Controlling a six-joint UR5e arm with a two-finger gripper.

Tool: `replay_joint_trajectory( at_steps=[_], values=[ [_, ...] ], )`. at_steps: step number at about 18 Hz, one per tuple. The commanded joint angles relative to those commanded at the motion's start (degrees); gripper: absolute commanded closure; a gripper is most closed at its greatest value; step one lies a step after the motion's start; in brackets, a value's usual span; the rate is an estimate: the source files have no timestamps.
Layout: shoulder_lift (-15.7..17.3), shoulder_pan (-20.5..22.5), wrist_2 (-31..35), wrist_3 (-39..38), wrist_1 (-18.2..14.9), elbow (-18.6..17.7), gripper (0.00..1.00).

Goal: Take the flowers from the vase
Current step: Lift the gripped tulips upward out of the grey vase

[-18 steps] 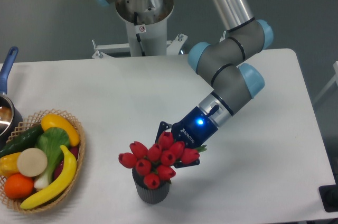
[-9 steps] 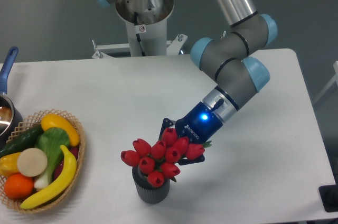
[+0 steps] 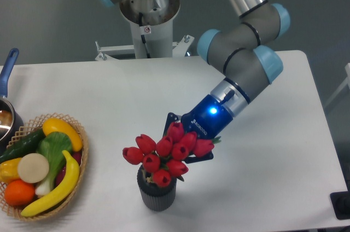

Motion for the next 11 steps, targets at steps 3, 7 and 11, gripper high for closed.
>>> replay_joint_trajectory(
  at_steps=[3,7,11],
  values=[
    [2.10,1.05,0.27,-2.02,0.00,0.61,0.97],
    [2.38,1.06,0.35,-4.75,-0.09,2.98,0.95],
    [2.46,1.84,0.44,-8.17,-0.09,4.92,0.95]
  ],
)
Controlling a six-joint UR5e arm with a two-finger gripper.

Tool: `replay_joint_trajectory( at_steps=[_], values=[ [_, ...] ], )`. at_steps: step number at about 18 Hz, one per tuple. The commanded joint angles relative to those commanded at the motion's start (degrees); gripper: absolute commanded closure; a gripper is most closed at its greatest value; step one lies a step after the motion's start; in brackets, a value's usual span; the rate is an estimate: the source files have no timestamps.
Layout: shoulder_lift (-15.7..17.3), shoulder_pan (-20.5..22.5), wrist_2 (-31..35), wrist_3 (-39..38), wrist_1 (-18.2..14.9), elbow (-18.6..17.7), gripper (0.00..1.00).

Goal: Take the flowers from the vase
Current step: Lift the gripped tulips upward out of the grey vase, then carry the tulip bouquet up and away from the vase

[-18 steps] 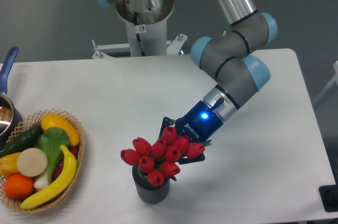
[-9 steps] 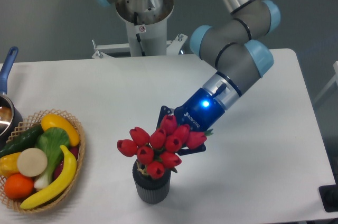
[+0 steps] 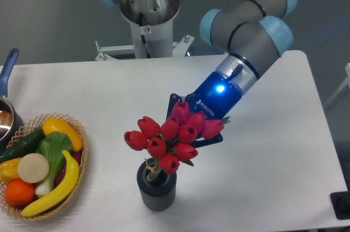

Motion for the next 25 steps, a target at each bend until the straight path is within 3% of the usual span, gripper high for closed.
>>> replay_joint_trajectory(
  at_steps=[9,20,25],
  values=[
    [2.20,2.20,0.26,-1.94,-0.09,0.88,0.95],
    [2.11,5.36,0.61,-3.62,-0.09,7.29,0.96],
    [1.76,6.33,13.76,0.41,-0.26,9.50,0.95]
  ],
)
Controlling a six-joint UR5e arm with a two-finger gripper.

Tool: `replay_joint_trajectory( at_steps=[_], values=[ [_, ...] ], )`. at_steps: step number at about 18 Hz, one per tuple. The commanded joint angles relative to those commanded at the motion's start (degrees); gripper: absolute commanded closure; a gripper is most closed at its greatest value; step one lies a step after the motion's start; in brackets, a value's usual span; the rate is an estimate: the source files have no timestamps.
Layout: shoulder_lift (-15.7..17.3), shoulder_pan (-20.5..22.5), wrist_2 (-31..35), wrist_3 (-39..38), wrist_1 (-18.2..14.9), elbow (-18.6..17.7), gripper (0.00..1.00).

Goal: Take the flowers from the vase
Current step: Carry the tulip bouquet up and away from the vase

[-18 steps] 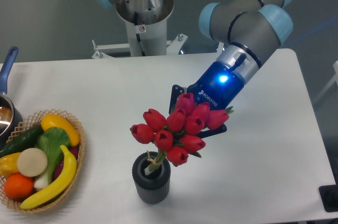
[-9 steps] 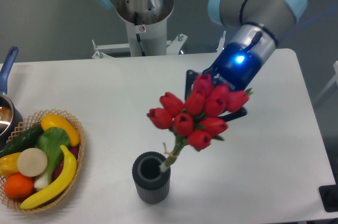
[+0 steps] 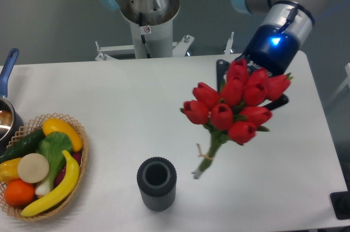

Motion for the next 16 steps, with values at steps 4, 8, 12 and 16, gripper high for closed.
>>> replay_joint_trajectory(
  at_steps=[4,8,12,16],
  values=[
    [0.44,3.68,2.76,8.00,-0.18,-1.05,0.88],
    [0.09,3.78,10.47,8.10,-0.18,-2.89,0.94],
    [-0.62,3.52,16.54,8.28,-0.09,-4.66,0.95],
    [-1.15,3.08,23.31,8.28,-0.26,-5.18,0.94]
  ],
)
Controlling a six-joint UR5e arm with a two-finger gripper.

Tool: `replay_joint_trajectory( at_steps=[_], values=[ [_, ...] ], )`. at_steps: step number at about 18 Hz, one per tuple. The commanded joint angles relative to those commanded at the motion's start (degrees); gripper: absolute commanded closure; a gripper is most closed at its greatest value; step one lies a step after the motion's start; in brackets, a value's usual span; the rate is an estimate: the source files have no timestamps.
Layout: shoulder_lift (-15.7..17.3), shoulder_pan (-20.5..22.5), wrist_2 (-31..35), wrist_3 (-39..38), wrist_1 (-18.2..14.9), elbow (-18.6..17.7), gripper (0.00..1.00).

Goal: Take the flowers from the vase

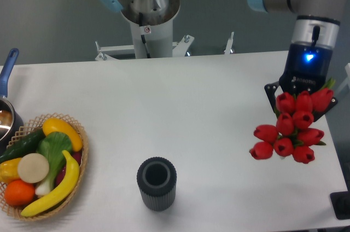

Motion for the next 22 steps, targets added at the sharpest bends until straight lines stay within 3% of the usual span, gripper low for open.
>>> replay_joint_trajectory(
  at_steps=[7,13,18,22],
  values=[
    [0.18,-0.53,7.29,0.52,-0.70,-2.90,0.93],
    [-0.53,-5.01,21.80,5.80,-5.00,-3.70,0.88],
    [-1.49,-6.32,28.56,8.25,-13.43,-1.33,0.85],
    [-3.51,-8.61,33.85,9.41,-19.24,2.62,0.85]
  ],
)
